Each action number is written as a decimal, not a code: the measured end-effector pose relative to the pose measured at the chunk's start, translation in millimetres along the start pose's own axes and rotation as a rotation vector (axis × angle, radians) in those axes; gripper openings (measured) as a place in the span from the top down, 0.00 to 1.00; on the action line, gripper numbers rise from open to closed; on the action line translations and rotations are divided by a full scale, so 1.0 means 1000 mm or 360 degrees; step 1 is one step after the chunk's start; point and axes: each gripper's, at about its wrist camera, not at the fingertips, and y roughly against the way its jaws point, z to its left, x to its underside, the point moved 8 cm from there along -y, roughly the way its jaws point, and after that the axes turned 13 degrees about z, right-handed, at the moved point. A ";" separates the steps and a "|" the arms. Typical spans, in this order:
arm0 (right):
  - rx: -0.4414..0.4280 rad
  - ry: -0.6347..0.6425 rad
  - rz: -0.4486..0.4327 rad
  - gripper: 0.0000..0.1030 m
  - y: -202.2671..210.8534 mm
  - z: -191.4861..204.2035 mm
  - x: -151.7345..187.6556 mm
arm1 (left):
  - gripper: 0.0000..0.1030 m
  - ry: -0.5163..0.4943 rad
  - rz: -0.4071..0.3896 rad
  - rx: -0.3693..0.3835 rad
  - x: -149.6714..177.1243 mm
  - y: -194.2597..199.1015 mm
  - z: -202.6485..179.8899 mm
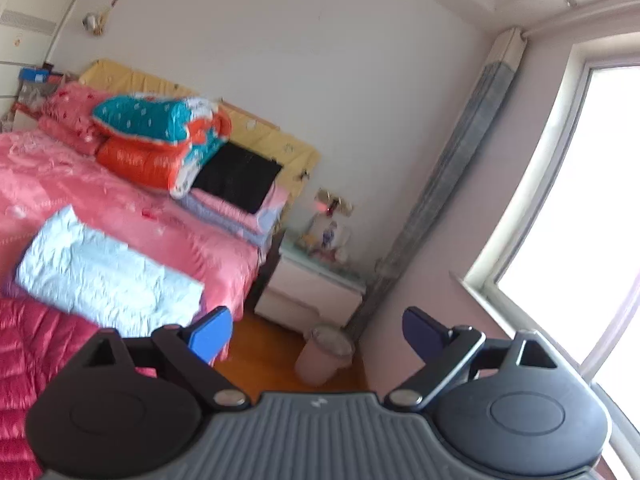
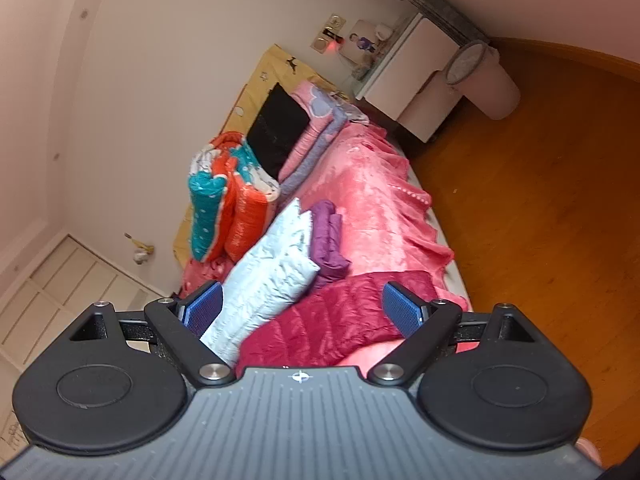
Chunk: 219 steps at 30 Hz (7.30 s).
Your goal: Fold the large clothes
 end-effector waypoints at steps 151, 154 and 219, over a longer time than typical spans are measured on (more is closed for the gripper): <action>0.0335 0.1880 0.0735 0.23 -0.424 0.186 0.279 | 0.11 0.0634 0.0090 -0.1014 0.150 0.021 0.648; 0.0368 0.1900 0.0738 0.22 -0.427 0.180 0.286 | 0.11 0.0577 0.0124 -0.1062 0.152 0.014 0.646; 0.0541 0.1779 0.0738 0.00 -0.175 0.081 0.304 | 0.02 0.0301 -0.0147 -0.1136 0.216 0.136 0.484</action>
